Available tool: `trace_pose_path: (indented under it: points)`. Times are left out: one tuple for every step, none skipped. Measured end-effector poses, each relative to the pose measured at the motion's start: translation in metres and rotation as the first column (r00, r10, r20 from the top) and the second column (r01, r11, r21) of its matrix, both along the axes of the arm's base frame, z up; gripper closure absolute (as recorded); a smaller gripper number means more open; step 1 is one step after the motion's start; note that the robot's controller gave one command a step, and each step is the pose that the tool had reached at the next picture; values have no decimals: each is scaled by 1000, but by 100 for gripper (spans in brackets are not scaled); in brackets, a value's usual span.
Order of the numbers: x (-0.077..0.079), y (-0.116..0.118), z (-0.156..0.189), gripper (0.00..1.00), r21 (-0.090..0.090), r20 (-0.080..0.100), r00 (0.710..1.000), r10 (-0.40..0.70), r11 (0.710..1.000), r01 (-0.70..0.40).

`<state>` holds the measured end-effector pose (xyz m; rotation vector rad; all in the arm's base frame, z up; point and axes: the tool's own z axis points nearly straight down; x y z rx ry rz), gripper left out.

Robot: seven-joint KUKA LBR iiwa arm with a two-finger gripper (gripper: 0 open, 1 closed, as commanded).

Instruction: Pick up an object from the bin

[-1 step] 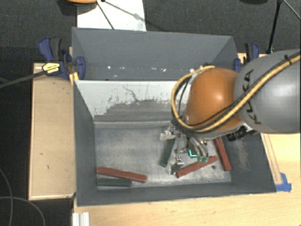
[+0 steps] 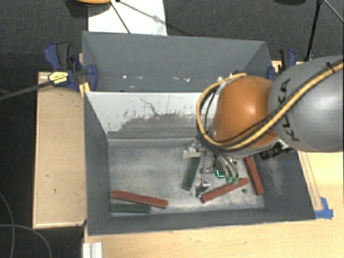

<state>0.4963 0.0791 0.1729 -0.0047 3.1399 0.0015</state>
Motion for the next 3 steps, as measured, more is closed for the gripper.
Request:
trace_pose_path:
  points:
    - [2, -8, -16, 0, 1, 7, 998, 64, 998, -64]
    - [15, -35, -98, 100, 1, 14, 996, 89, 996, -89]
    - [15, -35, -98, 100, 2, 14, 996, 88, 996, -88]
